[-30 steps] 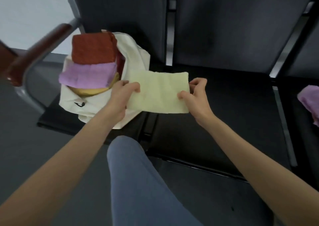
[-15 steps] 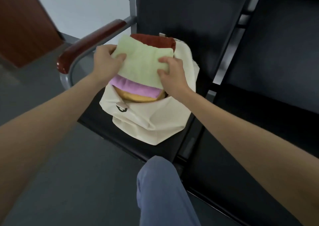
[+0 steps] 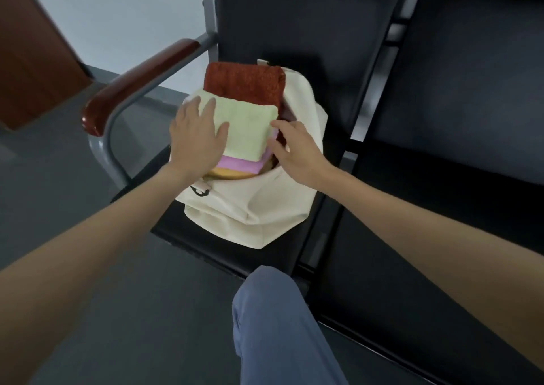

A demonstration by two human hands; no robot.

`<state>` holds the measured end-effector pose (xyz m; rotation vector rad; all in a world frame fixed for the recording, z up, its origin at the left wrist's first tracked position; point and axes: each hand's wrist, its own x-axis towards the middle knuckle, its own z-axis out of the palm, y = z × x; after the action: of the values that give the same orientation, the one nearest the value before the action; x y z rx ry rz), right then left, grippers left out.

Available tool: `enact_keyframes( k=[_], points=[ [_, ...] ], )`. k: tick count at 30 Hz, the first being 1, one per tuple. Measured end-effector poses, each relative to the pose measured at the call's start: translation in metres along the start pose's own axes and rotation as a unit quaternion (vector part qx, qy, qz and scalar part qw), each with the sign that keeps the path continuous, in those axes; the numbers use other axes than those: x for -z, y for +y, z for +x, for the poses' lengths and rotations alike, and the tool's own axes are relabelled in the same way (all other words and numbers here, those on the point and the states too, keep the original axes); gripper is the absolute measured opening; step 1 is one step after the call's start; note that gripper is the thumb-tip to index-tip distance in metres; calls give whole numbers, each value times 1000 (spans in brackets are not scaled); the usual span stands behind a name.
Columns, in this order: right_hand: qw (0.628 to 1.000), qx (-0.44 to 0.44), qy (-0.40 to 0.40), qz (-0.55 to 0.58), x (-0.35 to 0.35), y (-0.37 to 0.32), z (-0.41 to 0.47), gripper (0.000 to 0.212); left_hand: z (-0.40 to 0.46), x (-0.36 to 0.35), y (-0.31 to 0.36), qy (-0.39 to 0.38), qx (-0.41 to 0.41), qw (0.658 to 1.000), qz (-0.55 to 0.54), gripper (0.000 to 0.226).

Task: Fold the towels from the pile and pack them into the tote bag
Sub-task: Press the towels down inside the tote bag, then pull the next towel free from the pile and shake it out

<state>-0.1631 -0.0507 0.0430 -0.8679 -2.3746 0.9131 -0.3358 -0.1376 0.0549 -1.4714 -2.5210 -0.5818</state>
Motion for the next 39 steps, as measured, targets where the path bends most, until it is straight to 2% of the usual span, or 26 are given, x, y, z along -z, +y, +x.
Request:
enact_keyframes(
  k=[2, 5, 8, 11, 15, 18, 21, 27, 30, 32, 35, 39],
  points=[
    [999, 8, -18, -50, 30, 13, -23, 45, -17, 5, 23, -22, -30, 999, -19, 53],
    [993, -39, -32, -106, 82, 39, -73, 51, -34, 9, 68, -52, -72, 995, -55, 52],
    [980, -127, -53, -143, 136, 73, -138, 55, -49, 11, 130, -59, -103, 989, -83, 47],
    [955, -235, -68, -170, 189, 115, -215, 58, -67, 2, 200, -106, -118, 982, -105, 45],
    [916, -357, -20, -183, 248, 169, -335, 56, -100, -27, 286, -196, -171, 959, -112, 49],
    [892, -408, 18, -192, 276, 201, -409, 54, -127, -50, 335, -278, -214, 931, -96, 51],
    [863, -463, 78, -185, 305, 232, -468, 55, -155, -65, 396, -317, -269, 903, -109, 51],
    [820, -527, 141, -171, 324, 286, -511, 62, -198, -90, 495, -339, -352, 861, -141, 50],
    [782, -550, 254, -148, 332, 310, -518, 78, -214, -105, 524, -355, -371, 846, -143, 49],
    [768, -551, 303, -122, 341, 327, -520, 87, -224, -114, 538, -362, -383, 838, -140, 48],
    [771, -551, 292, -133, 349, 346, -523, 87, -233, -124, 555, -369, -402, 827, -134, 48],
    [761, -570, 257, -177, 354, 372, -531, 66, -237, -132, 571, -366, -418, 821, -132, 47]
  ],
)
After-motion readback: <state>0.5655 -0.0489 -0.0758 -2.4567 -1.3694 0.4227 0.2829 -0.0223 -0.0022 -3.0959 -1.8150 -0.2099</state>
